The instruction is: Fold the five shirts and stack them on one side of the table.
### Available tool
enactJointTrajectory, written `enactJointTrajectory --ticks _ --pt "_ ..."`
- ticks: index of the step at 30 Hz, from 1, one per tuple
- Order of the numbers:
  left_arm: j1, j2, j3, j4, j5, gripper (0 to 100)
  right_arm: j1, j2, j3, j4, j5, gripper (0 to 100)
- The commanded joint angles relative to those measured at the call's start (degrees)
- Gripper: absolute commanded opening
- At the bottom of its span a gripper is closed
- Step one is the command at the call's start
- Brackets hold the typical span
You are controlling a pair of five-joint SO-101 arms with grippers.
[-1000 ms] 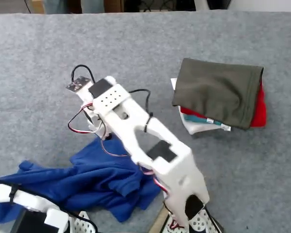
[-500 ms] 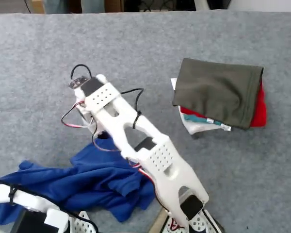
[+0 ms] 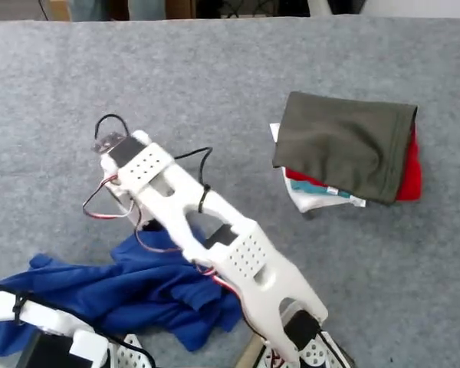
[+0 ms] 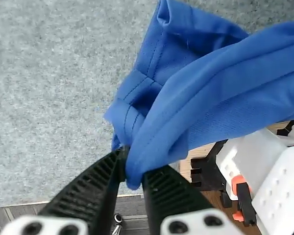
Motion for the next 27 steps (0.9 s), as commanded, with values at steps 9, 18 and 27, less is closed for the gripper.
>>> enactJointTrajectory --ticks 9,18,27 --pt "-0.40 -1.41 -0.04 0.18 0.26 3 2.29 3.56 -2.33 0.26 0.00 16.6" --pt "-0.40 -1.49 -0.04 0.18 0.44 3 2.64 3.21 -3.12 0.35 0.00 2.9" --pt "4.35 -1.67 -1.71 0.26 9.58 3 5.63 -11.74 -9.71 0.62 2.20 1.4"
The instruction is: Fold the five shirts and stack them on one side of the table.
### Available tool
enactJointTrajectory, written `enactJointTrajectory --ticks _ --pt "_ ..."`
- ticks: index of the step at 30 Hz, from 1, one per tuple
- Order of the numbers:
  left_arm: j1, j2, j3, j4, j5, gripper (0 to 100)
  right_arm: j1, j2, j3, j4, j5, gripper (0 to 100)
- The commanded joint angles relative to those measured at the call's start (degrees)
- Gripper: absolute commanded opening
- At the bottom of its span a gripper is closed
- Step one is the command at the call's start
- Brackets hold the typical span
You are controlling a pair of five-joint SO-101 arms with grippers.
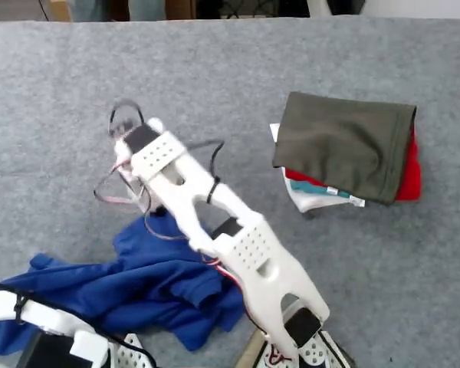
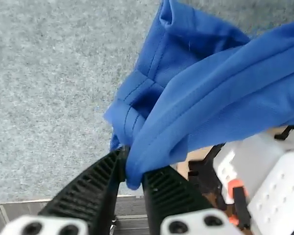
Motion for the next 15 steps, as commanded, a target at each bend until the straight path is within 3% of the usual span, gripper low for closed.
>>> enactJointTrajectory --ticks 1,9,15 --pt "4.44 -1.67 -2.33 0.26 8.35 3 2.81 -12.09 -6.20 0.35 2.55 1.4" --pt "19.91 -1.67 -14.73 0.44 38.59 3 5.98 -33.01 -17.45 0.26 7.30 1.4" --pt "28.00 -1.67 -31.34 0.62 55.03 3 11.96 -43.38 -30.37 -6.42 7.30 1.4"
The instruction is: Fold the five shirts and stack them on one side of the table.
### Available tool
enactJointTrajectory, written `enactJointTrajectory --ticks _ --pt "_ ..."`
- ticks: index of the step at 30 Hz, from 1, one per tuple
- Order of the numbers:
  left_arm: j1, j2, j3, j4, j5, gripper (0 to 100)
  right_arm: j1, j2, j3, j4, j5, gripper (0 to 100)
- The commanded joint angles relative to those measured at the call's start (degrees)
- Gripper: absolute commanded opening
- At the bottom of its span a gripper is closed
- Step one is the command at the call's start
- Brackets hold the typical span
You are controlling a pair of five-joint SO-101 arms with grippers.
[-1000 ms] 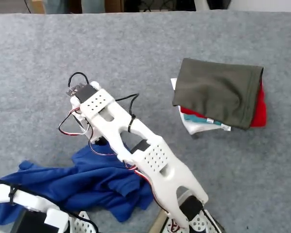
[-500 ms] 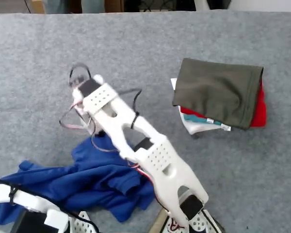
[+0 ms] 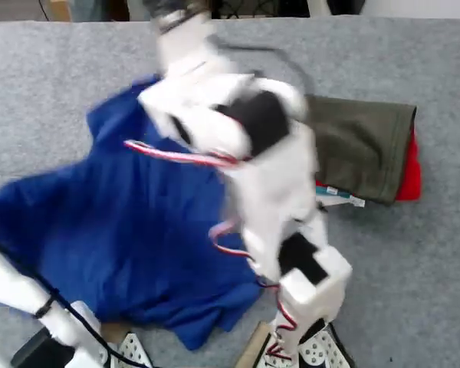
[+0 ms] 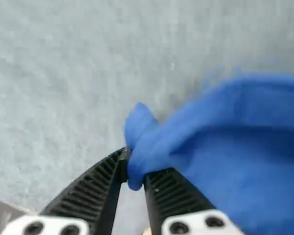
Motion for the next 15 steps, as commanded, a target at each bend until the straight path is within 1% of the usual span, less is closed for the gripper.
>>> enactJointTrajectory --ticks 1,4,8,10,12,15 --pt "4.00 -1.67 -12.35 0.35 9.14 3 4.04 -7.52 -9.19 -6.42 0.53 1.4" --pt "5.41 -1.67 -19.91 0.44 13.45 3 4.31 -10.15 -13.05 -14.86 2.20 1.4" --pt "4.97 -1.67 -29.58 0.88 15.74 3 2.37 -13.41 -13.32 -22.86 7.47 1.4" --pt "4.97 -1.67 -34.59 3.43 15.38 3 1.14 -15.08 -13.32 -25.23 9.58 1.4" --pt "4.53 -1.93 -37.49 3.87 15.38 3 -0.18 -16.75 -13.32 -27.08 11.69 1.4" --pt "0.13 -5.10 -39.43 3.87 15.30 3 -1.76 -19.47 -13.23 -27.34 13.98 1.4"
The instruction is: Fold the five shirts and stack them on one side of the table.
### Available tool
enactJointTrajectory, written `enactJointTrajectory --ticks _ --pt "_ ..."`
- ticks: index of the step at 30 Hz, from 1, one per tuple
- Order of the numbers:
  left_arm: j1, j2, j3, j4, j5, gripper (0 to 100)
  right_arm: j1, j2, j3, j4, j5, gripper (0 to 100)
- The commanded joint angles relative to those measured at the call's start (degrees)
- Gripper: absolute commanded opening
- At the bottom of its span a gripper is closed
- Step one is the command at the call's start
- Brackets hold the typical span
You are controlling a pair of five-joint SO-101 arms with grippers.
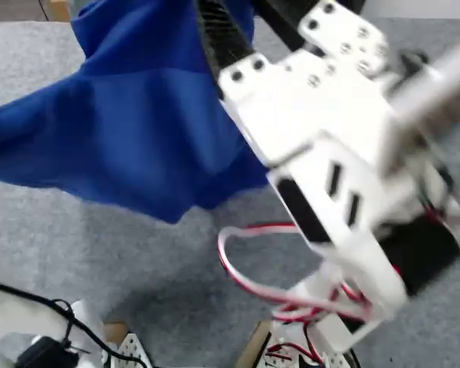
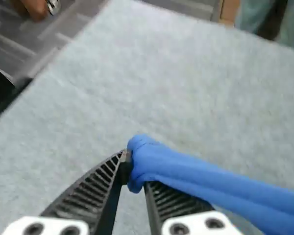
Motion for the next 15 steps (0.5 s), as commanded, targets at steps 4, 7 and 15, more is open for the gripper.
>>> enactJointTrajectory --ticks 4,7,15 --pt "-7.78 -10.02 -0.66 0.35 -4.57 3 -1.93 -6.37 -1.54 -2.20 2.64 1.4" --pt "-9.80 -16.88 6.11 0.26 -7.82 3 -1.76 -7.34 -1.45 -2.11 2.64 1.4" --pt "-9.01 -32.44 28.97 -3.69 -11.43 3 -1.58 -7.43 11.74 -2.11 2.73 1.4"
